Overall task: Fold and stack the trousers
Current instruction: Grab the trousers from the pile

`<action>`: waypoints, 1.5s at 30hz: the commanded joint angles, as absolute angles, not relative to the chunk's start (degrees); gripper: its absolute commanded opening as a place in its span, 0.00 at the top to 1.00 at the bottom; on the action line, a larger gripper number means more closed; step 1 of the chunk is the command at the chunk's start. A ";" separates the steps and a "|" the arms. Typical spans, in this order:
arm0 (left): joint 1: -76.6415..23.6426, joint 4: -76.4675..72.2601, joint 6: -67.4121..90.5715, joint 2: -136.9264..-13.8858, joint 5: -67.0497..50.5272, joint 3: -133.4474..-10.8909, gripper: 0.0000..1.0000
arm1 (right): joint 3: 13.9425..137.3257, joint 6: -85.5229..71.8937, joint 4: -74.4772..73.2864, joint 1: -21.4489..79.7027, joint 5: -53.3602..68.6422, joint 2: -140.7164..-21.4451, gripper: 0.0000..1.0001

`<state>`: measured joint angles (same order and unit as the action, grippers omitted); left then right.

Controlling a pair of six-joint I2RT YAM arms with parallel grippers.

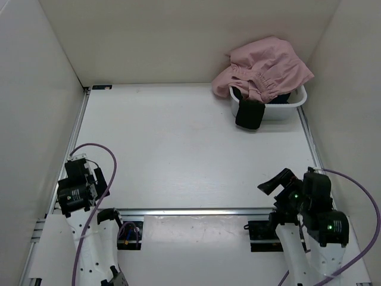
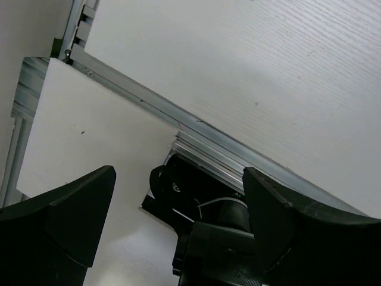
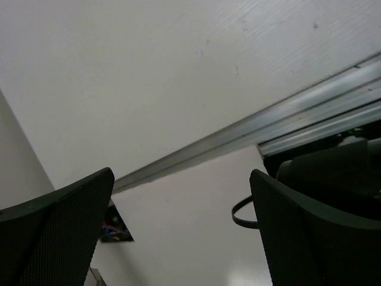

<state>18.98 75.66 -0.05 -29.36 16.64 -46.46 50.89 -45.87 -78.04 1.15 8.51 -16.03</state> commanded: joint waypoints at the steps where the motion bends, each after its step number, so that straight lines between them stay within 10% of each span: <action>1: 19.25 74.18 0.00 -32.86 13.18 -50.97 0.00 | 56.76 -39.39 -83.06 1.05 5.63 -23.01 0.01; 20: 19.25 57.93 0.00 -55.60 5.29 -59.05 0.00 | 110.02 -25.05 -47.03 1.05 -10.27 -91.69 0.01; 31: 19.25 55.37 0.00 -89.19 -3.69 -86.99 0.00 | 133.77 -24.87 -37.27 -0.17 -20.73 -131.65 0.01; 35: 18.72 53.62 0.00 -87.28 -9.92 -87.63 0.00 | 125.97 -24.87 -31.93 -0.18 -22.67 -127.63 0.28; 36: 18.72 53.61 0.00 -86.67 -10.63 -87.63 0.00 | 123.25 -24.87 -30.34 0.35 -24.15 -125.88 0.58; 39: 18.72 53.61 0.00 -83.94 -11.34 -85.79 0.00 | 114.01 -23.39 -25.41 1.48 -25.74 -117.44 1.00; 45: 18.19 55.98 0.00 -74.46 -11.43 -81.83 0.00 | 105.74 -14.52 -22.50 11.65 -30.22 -97.76 1.00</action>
